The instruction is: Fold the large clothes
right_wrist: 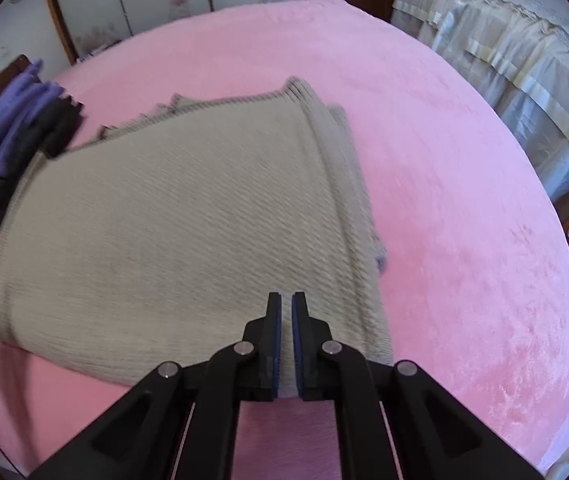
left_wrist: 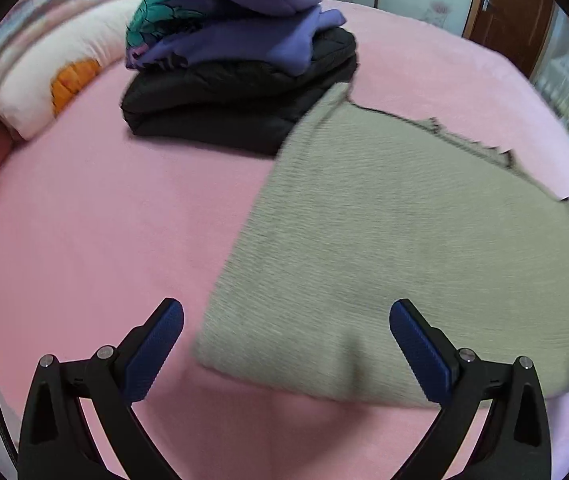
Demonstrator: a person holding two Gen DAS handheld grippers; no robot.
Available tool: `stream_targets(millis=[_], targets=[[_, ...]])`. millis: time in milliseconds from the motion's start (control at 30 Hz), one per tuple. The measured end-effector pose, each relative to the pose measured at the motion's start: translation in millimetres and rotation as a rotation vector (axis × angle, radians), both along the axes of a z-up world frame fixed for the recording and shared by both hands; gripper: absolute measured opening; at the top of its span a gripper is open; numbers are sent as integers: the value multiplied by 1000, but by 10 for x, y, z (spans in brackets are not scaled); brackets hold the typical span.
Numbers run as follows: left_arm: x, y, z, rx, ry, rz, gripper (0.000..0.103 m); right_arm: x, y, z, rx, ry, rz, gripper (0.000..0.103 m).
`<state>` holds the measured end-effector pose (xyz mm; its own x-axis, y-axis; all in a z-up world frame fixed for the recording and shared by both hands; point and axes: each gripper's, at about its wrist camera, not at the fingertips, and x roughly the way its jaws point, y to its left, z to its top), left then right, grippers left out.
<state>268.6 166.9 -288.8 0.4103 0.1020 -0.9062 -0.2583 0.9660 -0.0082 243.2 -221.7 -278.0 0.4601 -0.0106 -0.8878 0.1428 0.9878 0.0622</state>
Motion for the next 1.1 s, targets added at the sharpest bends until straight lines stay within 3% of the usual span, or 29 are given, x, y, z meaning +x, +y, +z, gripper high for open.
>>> stream_targets(millis=[167,333,567,767,1100], targets=[[-87,-36,73,-201,43,58,103,144,233,348,71,-75,58,5],[-242,2,-68,-378,82,144,103,328,536,599,80,-158,161,5],[-502,173,-436,-596,72,238,102,436,907,618,88,-183,251,5],[-578,245,-733,-687,24,244,101,425,1083,412,89,-150,263,5],[-446,338,-958,-718,-15,250,101,346,1251,214,122,-130,258,5]])
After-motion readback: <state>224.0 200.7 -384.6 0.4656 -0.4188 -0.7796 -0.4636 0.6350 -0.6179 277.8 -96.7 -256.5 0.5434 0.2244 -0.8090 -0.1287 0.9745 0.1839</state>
